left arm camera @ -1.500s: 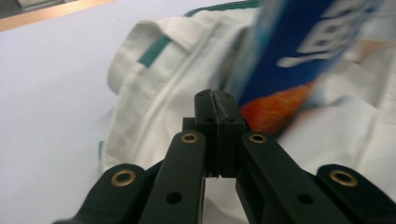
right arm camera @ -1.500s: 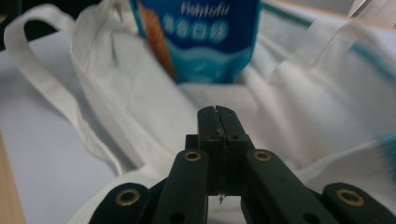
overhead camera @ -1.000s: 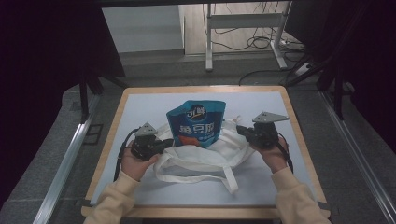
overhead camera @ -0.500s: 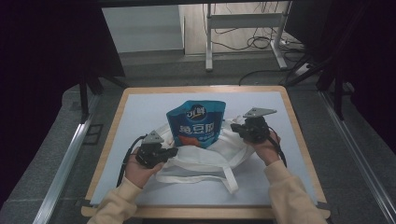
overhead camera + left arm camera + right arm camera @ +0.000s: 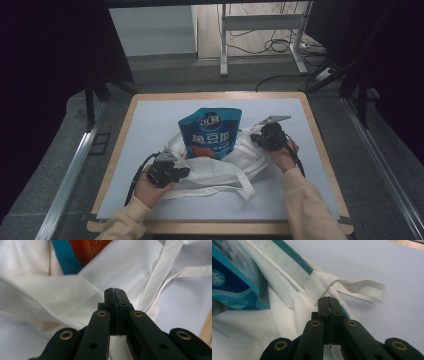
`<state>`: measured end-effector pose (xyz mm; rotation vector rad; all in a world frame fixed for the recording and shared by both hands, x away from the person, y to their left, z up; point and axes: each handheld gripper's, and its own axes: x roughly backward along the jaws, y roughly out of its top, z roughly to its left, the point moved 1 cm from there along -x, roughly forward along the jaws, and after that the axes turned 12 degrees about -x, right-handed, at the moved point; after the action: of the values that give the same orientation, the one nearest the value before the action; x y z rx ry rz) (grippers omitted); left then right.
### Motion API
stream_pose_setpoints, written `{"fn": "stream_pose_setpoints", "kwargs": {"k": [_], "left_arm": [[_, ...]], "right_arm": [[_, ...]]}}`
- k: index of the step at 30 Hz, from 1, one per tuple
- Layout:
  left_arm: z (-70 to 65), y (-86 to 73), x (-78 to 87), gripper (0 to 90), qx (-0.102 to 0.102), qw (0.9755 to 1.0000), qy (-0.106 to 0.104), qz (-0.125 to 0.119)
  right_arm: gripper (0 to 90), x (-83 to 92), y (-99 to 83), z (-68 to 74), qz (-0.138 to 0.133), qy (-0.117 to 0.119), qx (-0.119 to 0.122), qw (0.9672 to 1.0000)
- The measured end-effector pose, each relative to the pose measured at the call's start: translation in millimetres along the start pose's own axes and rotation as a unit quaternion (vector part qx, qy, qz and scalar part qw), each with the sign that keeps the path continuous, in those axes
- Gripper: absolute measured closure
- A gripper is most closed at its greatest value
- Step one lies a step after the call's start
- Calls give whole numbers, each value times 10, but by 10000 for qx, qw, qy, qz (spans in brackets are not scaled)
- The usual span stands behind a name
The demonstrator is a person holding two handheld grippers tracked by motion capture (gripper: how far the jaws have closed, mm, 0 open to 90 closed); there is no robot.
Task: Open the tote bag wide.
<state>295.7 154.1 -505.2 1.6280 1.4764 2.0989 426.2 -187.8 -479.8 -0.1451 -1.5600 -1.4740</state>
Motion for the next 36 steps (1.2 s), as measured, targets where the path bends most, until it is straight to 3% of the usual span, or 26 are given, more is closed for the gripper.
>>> {"fn": "stream_pose_setpoints", "kwargs": {"k": [12, 17, 19, 22, 27, 32, 36], "left_arm": [[-13, -81, -39, 898, -4, 9999, -23, 100], [-15, -56, -43, 895, -19, 10000, 25, 19], [-25, -33, -12, 894, -42, 9999, 107, -94], [-35, 16, 137, 895, -53, 9986, 283, -448], [-11, 45, 444, 896, 25, 9944, 462, -951], [131, -80, 610, 878, 279, 9911, 695, -1103], [241, -225, 653, 827, 456, 9877, 971, -1142]], "right_arm": [[889, -134, -51, -70, -30, -14, -229, 9997], [888, -72, -41, -39, -132, 5, -115, 9998], [888, -7, -29, -22, -275, 68, -121, 9995], [888, 130, -14, 12, -538, 163, -138, 9983], [888, 448, 8, 72, -1025, 373, -109, 9940], [885, 709, -55, 87, -1237, 462, 15, 9912], [801, 833, -166, 39, -1312, 618, 19, 9894]]}}
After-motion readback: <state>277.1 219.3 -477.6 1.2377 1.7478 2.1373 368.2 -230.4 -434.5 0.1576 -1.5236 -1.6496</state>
